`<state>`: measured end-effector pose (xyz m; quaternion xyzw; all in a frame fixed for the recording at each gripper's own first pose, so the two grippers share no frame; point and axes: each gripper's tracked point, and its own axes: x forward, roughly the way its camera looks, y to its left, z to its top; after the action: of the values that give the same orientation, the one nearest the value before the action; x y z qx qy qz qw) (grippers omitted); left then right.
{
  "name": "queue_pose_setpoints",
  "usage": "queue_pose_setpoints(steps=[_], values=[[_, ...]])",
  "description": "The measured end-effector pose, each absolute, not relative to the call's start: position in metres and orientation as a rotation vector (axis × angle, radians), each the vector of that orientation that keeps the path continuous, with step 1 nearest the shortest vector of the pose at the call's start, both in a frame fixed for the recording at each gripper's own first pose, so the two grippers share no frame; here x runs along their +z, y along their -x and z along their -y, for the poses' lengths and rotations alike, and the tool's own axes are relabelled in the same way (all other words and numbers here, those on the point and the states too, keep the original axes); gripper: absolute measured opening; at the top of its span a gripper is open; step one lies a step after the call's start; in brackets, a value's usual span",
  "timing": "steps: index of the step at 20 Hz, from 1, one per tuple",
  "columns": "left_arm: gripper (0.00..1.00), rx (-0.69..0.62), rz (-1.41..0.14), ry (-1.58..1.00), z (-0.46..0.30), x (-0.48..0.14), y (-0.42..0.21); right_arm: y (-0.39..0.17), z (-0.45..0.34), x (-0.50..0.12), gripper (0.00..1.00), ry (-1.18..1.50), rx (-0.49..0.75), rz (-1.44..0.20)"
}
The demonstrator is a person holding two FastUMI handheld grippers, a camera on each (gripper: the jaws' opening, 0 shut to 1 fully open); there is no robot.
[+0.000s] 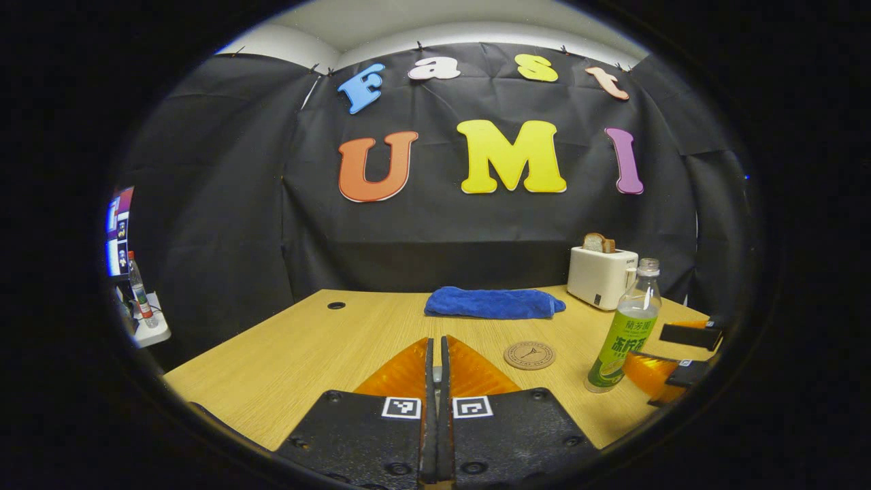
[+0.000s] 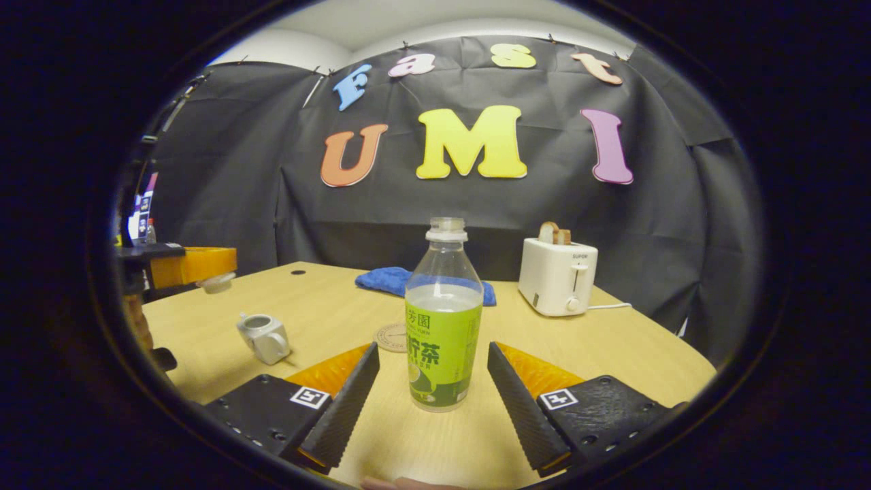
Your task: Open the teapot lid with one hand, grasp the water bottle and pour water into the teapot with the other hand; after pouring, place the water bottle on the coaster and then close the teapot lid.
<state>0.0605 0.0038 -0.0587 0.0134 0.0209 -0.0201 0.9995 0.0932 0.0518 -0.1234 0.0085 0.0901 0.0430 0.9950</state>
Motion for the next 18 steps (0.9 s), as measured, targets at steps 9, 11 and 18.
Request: queue_pose_setpoints(steps=[9,11,18], values=[[0.03,-0.067,-0.027,0.010,-0.012,-0.030,-0.018,-0.142,-0.054,-0.135,0.95,-0.045,0.034,-0.205],[0.03,-0.081,-0.029,0.008,-0.012,-0.027,-0.014,-0.146,-0.052,-0.135,0.82,-0.044,0.020,-0.204],[0.03,-0.103,-0.013,0.002,-0.024,-0.011,0.003,-0.129,-0.065,-0.100,0.72,0.048,0.038,-0.177]])
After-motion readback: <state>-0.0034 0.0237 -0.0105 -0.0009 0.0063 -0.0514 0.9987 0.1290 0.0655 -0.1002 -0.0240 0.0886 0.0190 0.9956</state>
